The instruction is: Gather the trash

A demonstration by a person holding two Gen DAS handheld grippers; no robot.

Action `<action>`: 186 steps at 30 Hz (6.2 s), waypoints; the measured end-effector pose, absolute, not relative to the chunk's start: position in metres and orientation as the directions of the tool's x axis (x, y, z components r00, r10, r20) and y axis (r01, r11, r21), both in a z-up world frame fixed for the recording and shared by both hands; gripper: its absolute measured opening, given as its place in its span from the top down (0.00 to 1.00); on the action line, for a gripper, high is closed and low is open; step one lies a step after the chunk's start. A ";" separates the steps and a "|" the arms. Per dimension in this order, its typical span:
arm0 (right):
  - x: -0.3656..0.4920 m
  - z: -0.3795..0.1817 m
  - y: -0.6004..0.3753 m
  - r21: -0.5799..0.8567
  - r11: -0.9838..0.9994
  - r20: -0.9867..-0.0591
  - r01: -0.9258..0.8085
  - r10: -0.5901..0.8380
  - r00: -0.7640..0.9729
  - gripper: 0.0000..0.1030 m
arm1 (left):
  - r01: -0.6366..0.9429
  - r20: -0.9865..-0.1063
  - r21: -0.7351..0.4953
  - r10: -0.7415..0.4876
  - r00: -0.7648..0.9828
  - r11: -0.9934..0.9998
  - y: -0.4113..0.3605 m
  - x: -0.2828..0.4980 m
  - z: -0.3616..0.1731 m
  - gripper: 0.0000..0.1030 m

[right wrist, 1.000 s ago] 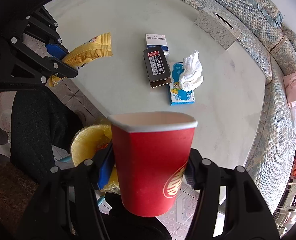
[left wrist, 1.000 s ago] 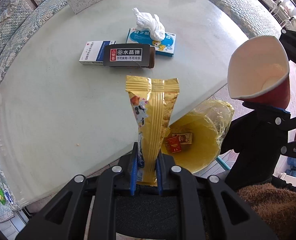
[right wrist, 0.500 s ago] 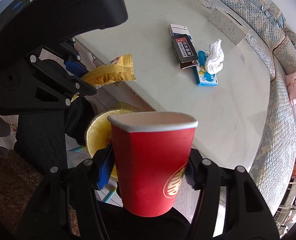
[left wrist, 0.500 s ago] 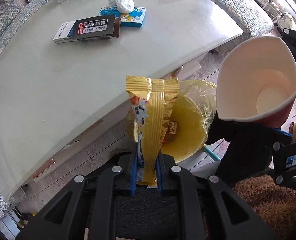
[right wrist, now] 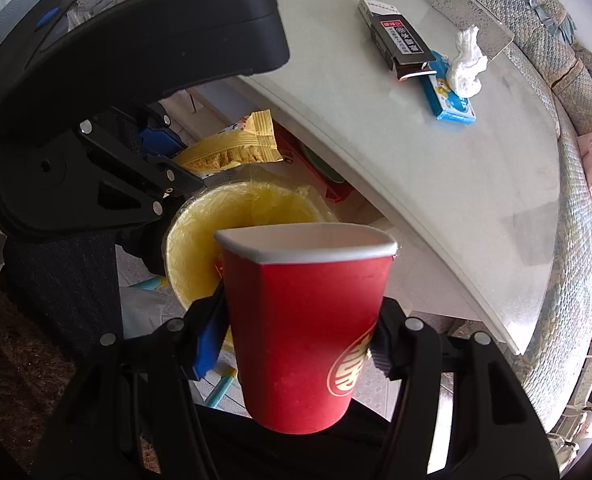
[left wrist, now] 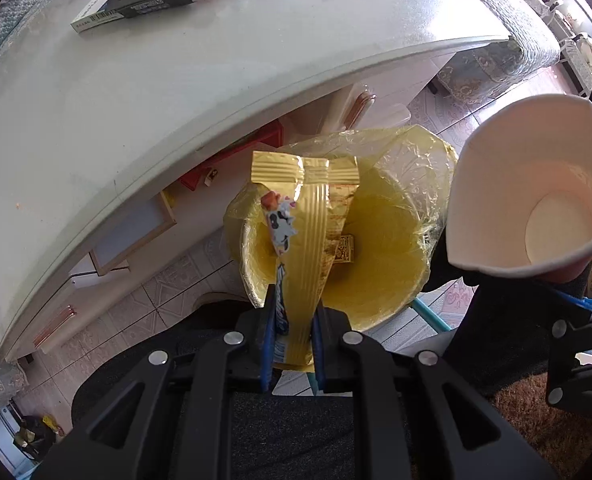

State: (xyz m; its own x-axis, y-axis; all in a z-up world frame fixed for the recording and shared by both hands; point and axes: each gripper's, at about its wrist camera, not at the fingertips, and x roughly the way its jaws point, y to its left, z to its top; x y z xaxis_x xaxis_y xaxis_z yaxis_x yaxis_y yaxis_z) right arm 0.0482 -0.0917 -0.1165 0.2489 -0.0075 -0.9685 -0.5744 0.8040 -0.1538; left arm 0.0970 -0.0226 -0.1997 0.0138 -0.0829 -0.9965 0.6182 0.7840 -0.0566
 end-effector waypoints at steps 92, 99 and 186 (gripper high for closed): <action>0.053 -0.252 -0.119 0.093 0.885 -0.990 -0.457 0.132 0.054 0.19 | 0.451 -0.972 -0.164 -0.066 -0.226 0.877 -0.013 0.102 -0.320 0.26; 0.092 -0.148 -0.158 0.118 0.880 -0.974 -0.459 0.192 0.118 0.15 | 0.396 -0.990 -0.132 -0.102 -0.097 0.909 0.017 0.134 -0.181 0.13; 0.375 -0.125 -0.152 0.046 0.789 -0.975 -0.613 0.168 0.143 0.23 | -0.305 -0.974 -0.205 -0.224 -0.029 0.930 -0.007 0.376 -0.217 0.08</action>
State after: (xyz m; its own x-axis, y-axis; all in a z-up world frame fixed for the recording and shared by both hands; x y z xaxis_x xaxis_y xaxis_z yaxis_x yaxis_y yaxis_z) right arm 0.3747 -0.1523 -0.1253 0.1434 0.1677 -0.9754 -0.6127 0.7890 0.0455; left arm 0.3764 -0.0072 -0.2168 -0.0285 -0.2238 -0.9742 -0.3054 0.9299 -0.2047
